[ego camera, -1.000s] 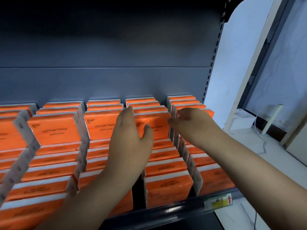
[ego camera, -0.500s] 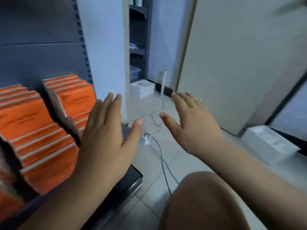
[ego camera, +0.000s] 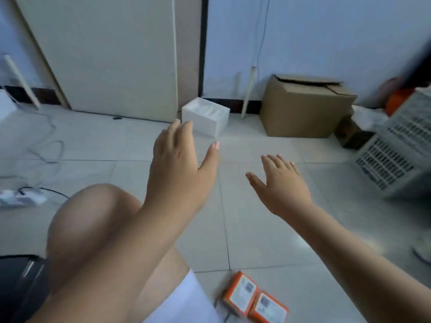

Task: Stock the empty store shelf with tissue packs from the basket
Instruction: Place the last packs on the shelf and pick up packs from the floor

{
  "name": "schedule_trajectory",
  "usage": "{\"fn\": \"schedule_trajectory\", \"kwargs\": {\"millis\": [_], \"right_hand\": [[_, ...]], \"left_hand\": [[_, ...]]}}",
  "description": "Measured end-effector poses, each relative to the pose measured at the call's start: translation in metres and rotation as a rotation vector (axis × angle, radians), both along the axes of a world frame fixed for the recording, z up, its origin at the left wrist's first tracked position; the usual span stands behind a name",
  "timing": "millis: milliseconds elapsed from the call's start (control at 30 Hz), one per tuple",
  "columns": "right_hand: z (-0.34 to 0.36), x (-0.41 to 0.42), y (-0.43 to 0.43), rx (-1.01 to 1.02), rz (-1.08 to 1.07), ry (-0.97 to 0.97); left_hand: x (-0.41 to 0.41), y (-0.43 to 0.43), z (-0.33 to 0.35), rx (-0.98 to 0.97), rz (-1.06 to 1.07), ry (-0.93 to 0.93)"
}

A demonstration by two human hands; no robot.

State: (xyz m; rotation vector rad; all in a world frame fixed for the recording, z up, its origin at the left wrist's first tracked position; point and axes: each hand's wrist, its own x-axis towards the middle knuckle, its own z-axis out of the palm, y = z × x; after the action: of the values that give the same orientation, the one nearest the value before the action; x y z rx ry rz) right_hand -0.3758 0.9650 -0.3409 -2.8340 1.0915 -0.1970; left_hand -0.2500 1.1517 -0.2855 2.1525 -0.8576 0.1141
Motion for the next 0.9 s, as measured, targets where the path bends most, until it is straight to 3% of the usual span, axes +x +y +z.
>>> {"fn": "schedule_trajectory", "kwargs": {"millis": [300, 433, 600, 733, 900], "right_hand": [[-0.156, -0.172, -0.037, 0.215, -0.365, 0.222], [-0.229, -0.213, -0.02, 0.369, -0.429, 0.272], [-0.306, -0.235, 0.003, 0.554, -0.406, 0.317], [-0.354, -0.245, 0.015, 0.648, -0.365, 0.346], [-0.394, -0.243, 0.034, 0.72, -0.387, 0.326]], "left_hand": [[-0.079, -0.125, -0.142, 0.54, -0.213, 0.341], [-0.109, -0.147, -0.221, 0.83, -0.274, 0.422], [-0.136, -0.137, -0.326, 1.067, -0.197, 0.686], [-0.149, -0.116, -0.392, 1.036, 0.069, 0.98], [-0.166, -0.099, -0.431, 0.828, 0.455, 1.472]]}}
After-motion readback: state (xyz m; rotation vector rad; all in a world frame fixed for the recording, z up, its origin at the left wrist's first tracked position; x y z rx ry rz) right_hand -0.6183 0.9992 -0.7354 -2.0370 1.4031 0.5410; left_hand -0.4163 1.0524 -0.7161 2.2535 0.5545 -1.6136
